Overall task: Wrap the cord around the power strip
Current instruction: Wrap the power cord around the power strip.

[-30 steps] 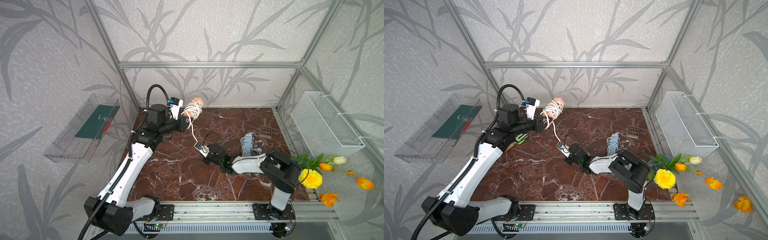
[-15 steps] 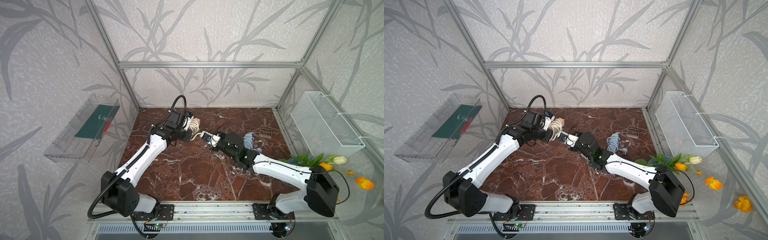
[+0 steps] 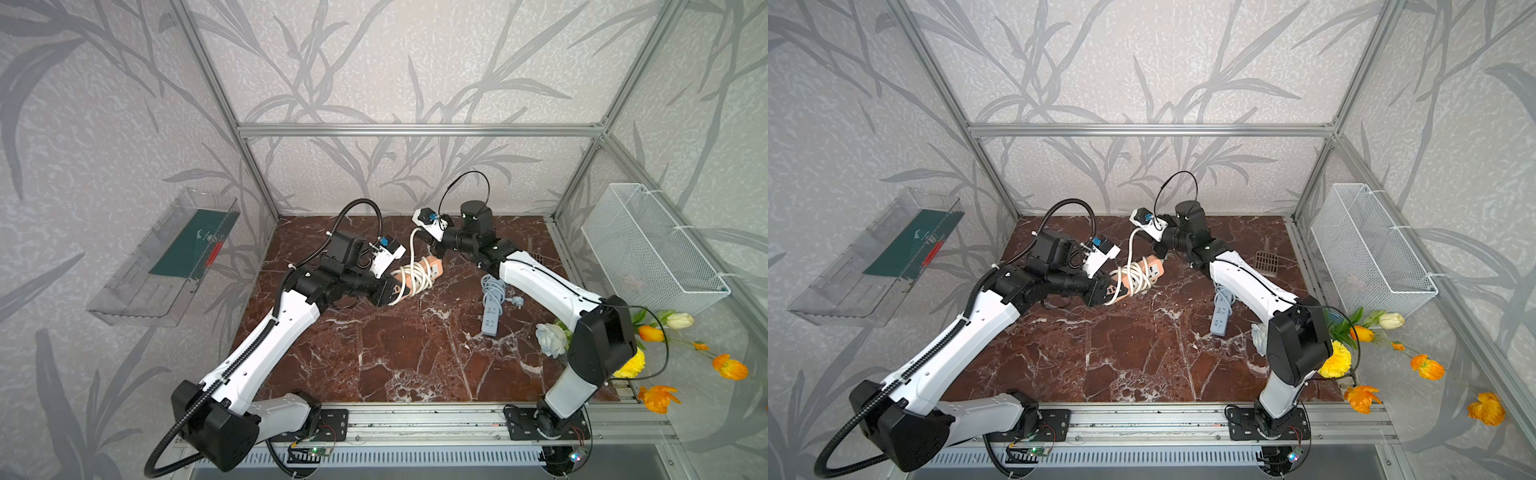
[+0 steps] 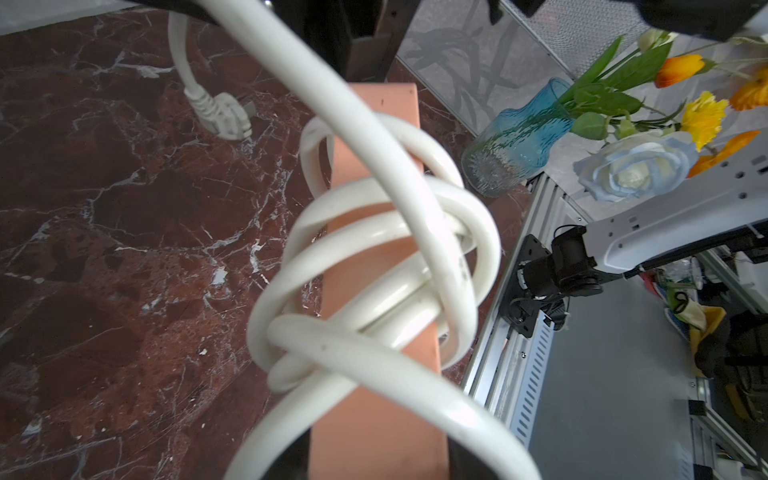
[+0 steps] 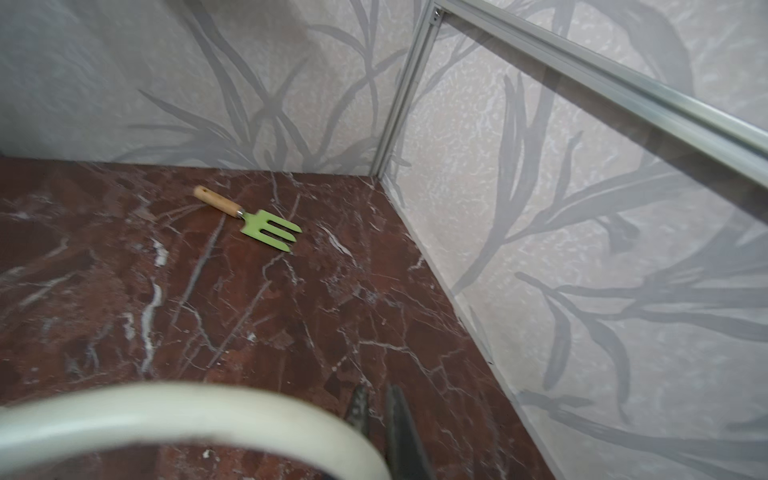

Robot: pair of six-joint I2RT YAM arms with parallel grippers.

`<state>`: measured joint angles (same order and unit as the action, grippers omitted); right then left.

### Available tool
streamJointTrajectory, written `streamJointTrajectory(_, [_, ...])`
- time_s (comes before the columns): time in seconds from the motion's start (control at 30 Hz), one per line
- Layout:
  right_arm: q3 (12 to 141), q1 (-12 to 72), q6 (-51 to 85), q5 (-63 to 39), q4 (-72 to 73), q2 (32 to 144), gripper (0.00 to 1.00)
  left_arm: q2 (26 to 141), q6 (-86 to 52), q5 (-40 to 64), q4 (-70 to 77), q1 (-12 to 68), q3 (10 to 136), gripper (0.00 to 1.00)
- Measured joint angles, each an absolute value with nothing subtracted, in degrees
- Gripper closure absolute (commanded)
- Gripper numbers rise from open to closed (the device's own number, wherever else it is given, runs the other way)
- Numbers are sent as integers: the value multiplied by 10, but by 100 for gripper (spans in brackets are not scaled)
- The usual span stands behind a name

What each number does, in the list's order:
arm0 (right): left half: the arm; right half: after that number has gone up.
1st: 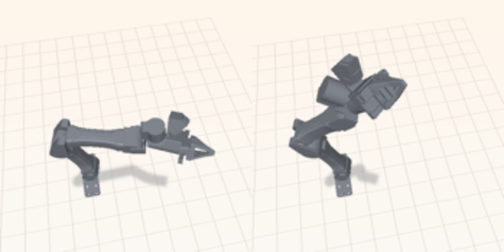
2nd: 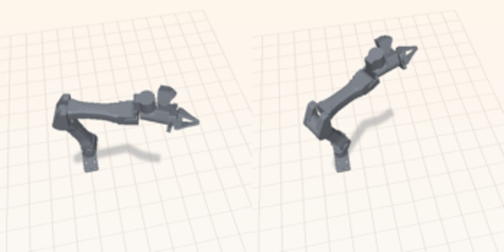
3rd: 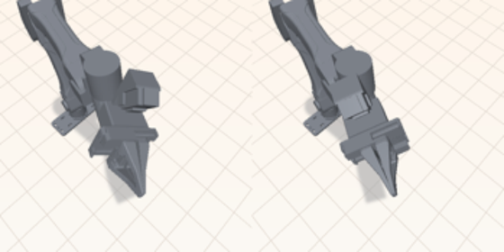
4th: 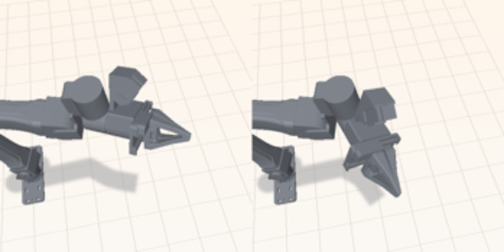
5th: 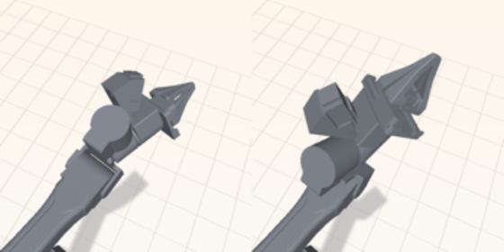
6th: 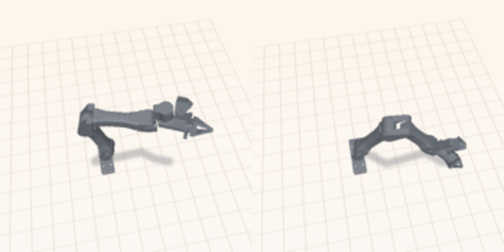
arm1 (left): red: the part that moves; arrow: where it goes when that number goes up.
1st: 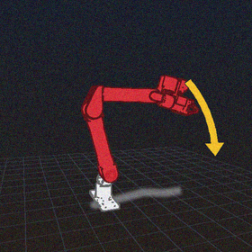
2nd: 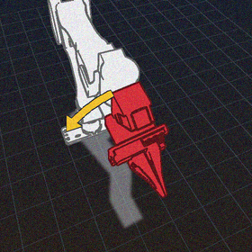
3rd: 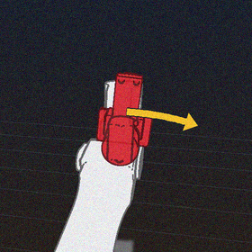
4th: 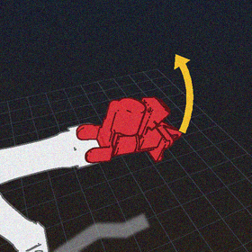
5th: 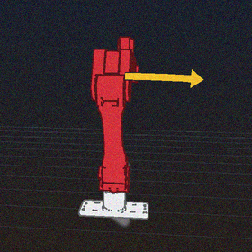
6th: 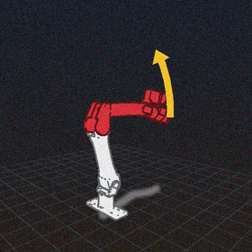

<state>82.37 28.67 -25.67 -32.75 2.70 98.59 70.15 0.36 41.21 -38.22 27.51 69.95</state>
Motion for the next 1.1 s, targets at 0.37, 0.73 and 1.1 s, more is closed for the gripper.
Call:
streamJointTrajectory(0.37, [761, 260, -56, -456, 176, 999, 83, 639, -54, 523, -239, 278, 672, 100])
streamJointTrajectory(0.73, [679, 288, 80, -417, 350, 1036, 92, 646, -82, 514, -186, 280, 672, 100])
streamJointTrajectory(1.1, [529, 385, 110, -236, 463, 1032, 100, 659, -109, 404, -175, 219, 672, 100])
